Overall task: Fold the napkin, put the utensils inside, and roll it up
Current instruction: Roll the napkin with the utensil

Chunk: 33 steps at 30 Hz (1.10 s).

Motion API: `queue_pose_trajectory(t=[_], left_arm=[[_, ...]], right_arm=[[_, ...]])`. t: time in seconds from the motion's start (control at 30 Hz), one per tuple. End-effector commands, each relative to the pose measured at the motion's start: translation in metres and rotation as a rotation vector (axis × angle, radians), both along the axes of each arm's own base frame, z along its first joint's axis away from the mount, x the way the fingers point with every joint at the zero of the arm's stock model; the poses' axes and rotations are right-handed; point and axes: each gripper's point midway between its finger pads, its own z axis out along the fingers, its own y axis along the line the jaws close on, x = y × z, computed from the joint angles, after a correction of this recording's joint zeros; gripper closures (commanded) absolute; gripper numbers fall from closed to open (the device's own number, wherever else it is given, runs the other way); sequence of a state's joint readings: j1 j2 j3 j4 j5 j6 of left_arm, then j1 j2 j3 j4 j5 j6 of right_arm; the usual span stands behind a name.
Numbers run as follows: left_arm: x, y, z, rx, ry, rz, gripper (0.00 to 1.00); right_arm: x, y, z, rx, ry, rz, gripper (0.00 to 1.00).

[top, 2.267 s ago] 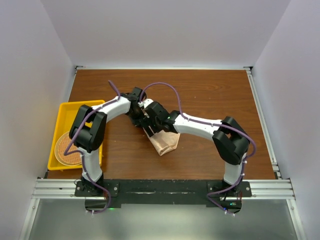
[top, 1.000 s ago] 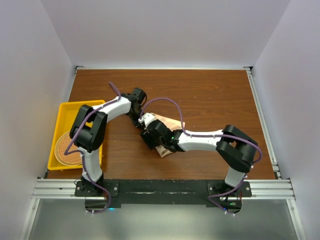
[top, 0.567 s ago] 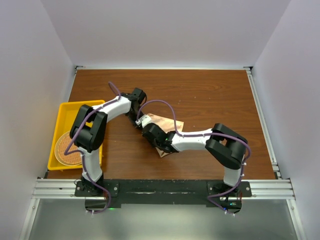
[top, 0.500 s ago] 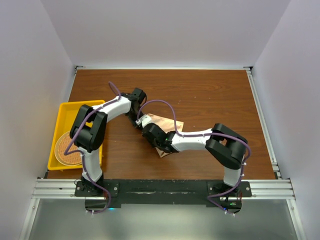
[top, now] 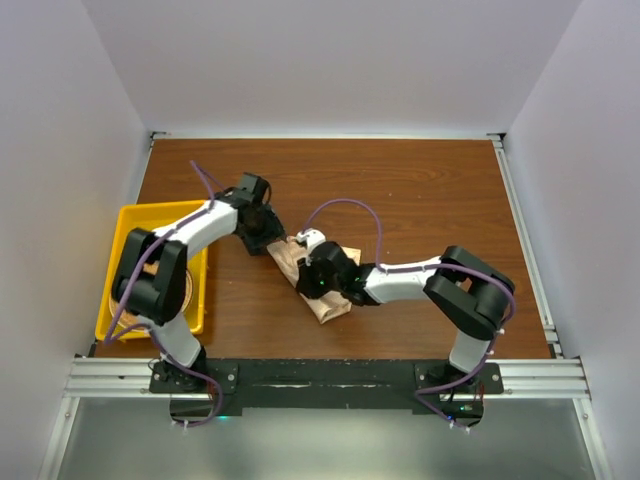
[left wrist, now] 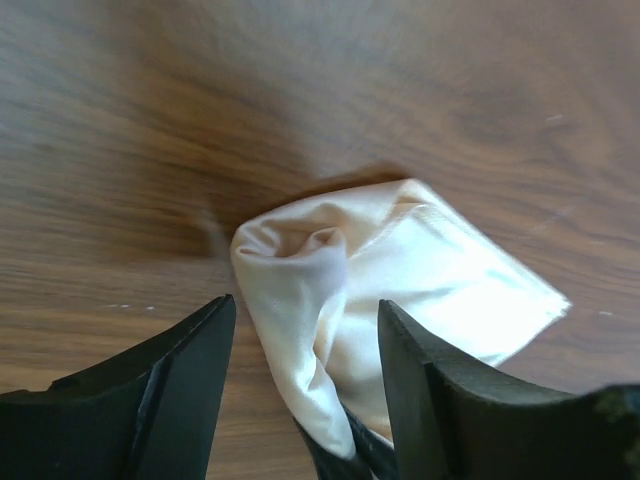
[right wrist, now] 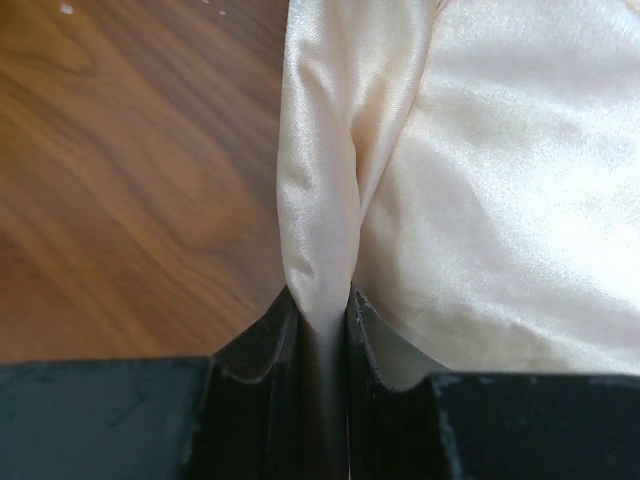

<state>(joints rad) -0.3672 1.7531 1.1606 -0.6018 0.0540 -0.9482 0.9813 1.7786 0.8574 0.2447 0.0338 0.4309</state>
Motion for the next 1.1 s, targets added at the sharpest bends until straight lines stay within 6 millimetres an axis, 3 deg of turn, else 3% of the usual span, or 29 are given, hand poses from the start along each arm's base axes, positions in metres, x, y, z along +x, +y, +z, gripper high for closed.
queue_pose_trajectory(t=[0.0,0.03,0.13,0.17,0.2,0.23,0.27,0.33,0.4,0.43,0.53,0.57,0.6,0.67,0.7,0.77,0.8,0.87,1.03,1.07], left_arm=[[0.029,0.007,0.057,-0.079,-0.281,-0.073,0.36],[0.031,0.007,0.062,-0.089,-0.305,-0.083,0.36],[0.026,-0.005,0.073,-0.150,-0.371,-0.163,0.41],[0.014,-0.011,0.065,-0.191,-0.355,-0.195,0.42],[0.010,-0.017,0.071,-0.230,-0.382,-0.220,0.45],[0.011,-0.028,0.078,-0.275,-0.438,-0.248,0.48],[-0.002,-0.034,0.068,-0.306,-0.420,-0.274,0.50],[-0.007,-0.054,0.076,-0.374,-0.483,-0.331,0.57],[-0.018,-0.067,0.068,-0.444,-0.485,-0.359,0.62],[-0.019,-0.076,0.072,-0.470,-0.519,-0.379,0.69],[-0.024,-0.084,0.061,-0.485,-0.515,-0.390,0.76],[-0.025,-0.084,0.055,-0.485,-0.504,-0.390,0.78],[-0.025,-0.087,0.051,-0.491,-0.504,-0.395,0.80],[-0.027,-0.090,0.045,-0.502,-0.497,-0.402,0.81],[-0.026,-0.090,0.039,-0.498,-0.493,-0.404,0.81],[-0.029,-0.090,0.029,-0.494,-0.480,-0.405,0.83],[-0.028,-0.090,0.023,-0.497,-0.478,-0.404,0.84],[-0.032,-0.091,0.011,-0.507,-0.451,-0.410,0.85],[-0.022,-0.096,0.018,-0.486,-0.482,-0.445,0.83],[-0.013,-0.100,0.029,-0.480,-0.511,-0.456,0.83]], right_arm=[[-0.023,0.008,0.011,0.292,0.248,0.077,1.00],[-0.029,-0.001,0.003,0.308,0.295,0.070,1.00],[-0.038,-0.007,0.005,0.442,0.414,0.098,1.00],[-0.040,-0.009,0.005,0.481,0.447,0.102,1.00],[-0.038,-0.014,-0.002,0.526,0.533,0.052,1.00],[-0.043,-0.013,0.007,0.606,0.538,0.108,1.00],[-0.044,-0.015,0.006,0.637,0.570,0.110,1.00],[-0.046,-0.020,0.001,0.723,0.648,0.106,1.00],[-0.045,-0.024,-0.001,0.767,0.682,0.087,1.00],[-0.047,-0.027,-0.010,0.751,0.699,0.072,1.00],[-0.051,-0.036,-0.032,0.662,0.708,0.041,1.00],[-0.047,-0.037,-0.032,0.638,0.683,0.029,1.00],[-0.054,-0.046,-0.051,0.546,0.706,0.009,1.00],[-0.047,-0.047,-0.051,0.492,0.662,-0.002,1.00],[-0.049,-0.058,-0.067,0.400,0.665,-0.041,1.00],[-0.040,-0.060,-0.062,0.352,0.616,-0.055,1.00],[-0.040,-0.072,-0.075,0.266,0.611,-0.095,1.00],[-0.032,-0.076,-0.074,0.220,0.571,-0.117,1.00],[-0.029,-0.083,-0.077,0.153,0.529,-0.105,1.00],[-0.029,-0.083,-0.076,0.150,0.528,-0.099,1.00]])
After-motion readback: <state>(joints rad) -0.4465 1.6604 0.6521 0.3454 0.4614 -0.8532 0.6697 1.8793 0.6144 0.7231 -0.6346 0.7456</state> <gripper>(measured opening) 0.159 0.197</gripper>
